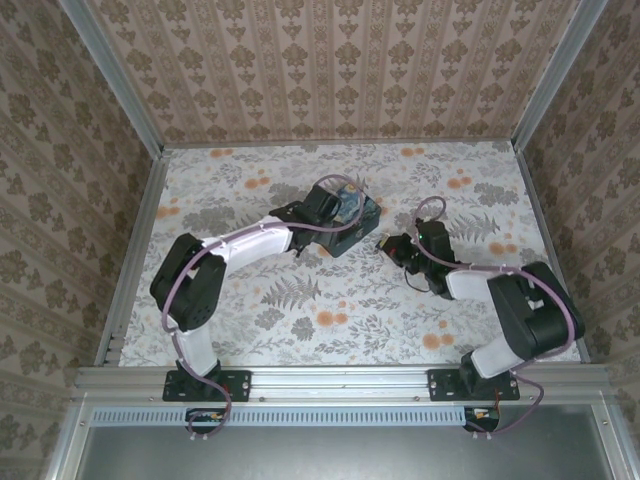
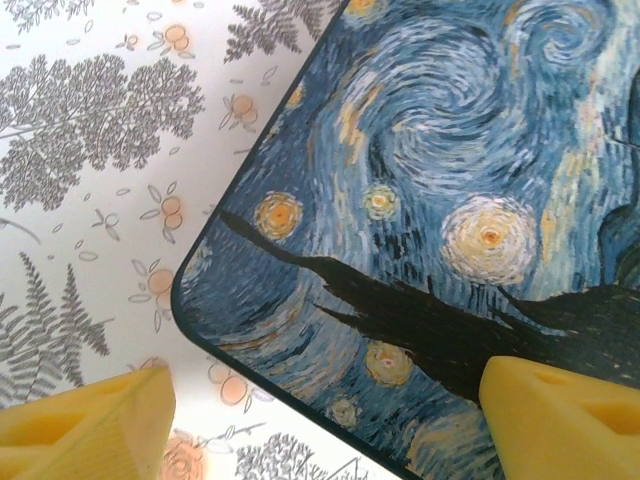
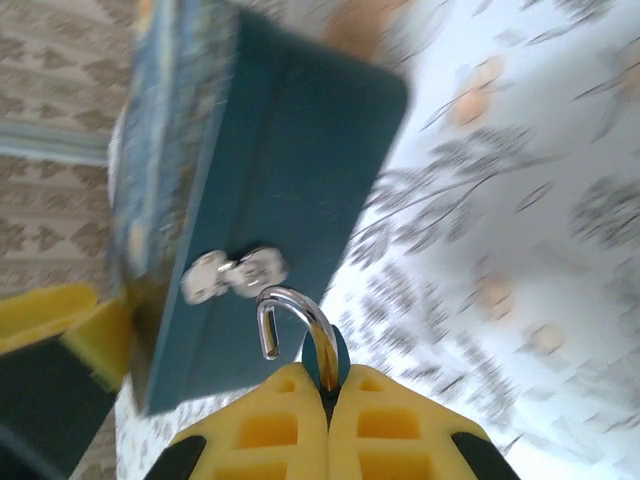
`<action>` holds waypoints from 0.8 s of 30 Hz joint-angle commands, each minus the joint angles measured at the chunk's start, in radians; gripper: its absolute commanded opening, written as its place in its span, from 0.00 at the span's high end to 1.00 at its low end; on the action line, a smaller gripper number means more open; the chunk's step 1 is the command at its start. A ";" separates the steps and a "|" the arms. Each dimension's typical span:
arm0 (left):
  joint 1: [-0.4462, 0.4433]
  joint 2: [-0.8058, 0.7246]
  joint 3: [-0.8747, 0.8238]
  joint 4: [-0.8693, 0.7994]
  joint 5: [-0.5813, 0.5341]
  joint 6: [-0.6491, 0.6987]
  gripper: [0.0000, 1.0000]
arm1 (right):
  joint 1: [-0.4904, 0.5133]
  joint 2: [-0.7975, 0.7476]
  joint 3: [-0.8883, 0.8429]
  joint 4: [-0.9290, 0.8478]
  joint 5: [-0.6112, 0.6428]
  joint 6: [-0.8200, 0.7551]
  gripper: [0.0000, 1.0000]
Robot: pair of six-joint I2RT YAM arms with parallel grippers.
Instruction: Unlock a padlock with a key
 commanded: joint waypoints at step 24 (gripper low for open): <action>0.078 -0.552 -0.161 -0.202 0.156 -0.129 0.04 | 0.424 -0.146 -0.133 -0.111 0.251 0.117 1.00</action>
